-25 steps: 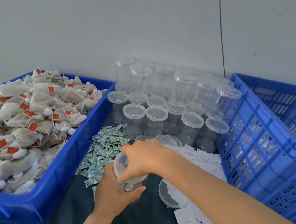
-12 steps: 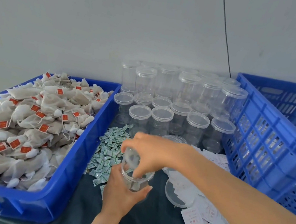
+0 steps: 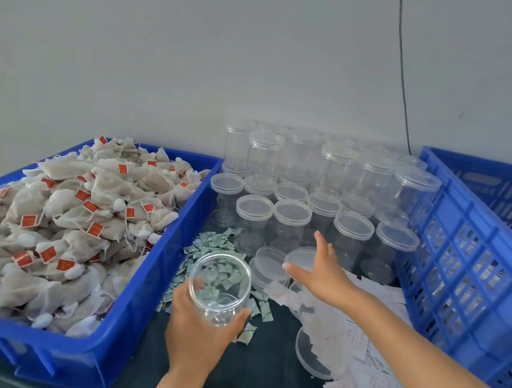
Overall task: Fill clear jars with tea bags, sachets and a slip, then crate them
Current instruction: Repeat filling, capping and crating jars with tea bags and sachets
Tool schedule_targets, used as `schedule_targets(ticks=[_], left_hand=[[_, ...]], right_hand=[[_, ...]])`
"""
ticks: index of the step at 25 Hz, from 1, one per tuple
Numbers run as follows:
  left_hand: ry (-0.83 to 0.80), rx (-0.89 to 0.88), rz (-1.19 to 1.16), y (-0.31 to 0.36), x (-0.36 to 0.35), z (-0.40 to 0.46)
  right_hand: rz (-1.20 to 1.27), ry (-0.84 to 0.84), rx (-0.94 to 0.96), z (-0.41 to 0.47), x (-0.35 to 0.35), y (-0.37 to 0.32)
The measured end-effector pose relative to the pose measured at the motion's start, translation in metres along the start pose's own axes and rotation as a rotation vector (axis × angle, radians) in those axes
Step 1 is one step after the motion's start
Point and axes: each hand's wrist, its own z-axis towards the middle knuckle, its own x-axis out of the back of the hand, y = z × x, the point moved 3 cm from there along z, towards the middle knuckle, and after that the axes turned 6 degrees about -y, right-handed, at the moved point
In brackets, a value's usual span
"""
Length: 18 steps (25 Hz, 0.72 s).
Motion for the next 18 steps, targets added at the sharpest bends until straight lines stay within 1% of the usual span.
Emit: schedule_targets(ticks=[2, 5, 8, 10, 12, 14, 16, 18], left_hand=[[0.057, 0.020, -0.003, -0.005, 0.012, 0.010], [0.088, 0.055, -0.078, -0.015, 0.026, 0.022], [0.027, 0.049, -0.105, -0.023, 0.031, 0.028], [0.000, 0.063, -0.128, -0.030, 0.031, 0.028], [-0.013, 0.042, -0.173, -0.039, 0.032, 0.027], [-0.047, 0.022, -0.214, -0.047, 0.032, 0.025], [-0.086, 0.055, -0.242, -0.052, 0.031, 0.024], [-0.113, 0.076, -0.250, -0.057, 0.030, 0.024]], right_hand=[[-0.015, 0.014, 0.090, 0.005, -0.015, -0.018], [-0.117, -0.052, 0.233, 0.007, -0.037, -0.063], [-0.223, -0.088, 0.357, 0.004, -0.055, -0.114], [-0.310, -0.044, 0.422, 0.005, -0.062, -0.143], [-0.371, -0.042, 0.470, 0.008, -0.072, -0.168], [-0.418, -0.100, 0.507, 0.013, -0.087, -0.190], [-0.495, -0.110, 0.546, 0.022, -0.101, -0.209], [-0.533, -0.080, 0.570, 0.033, -0.111, -0.223]])
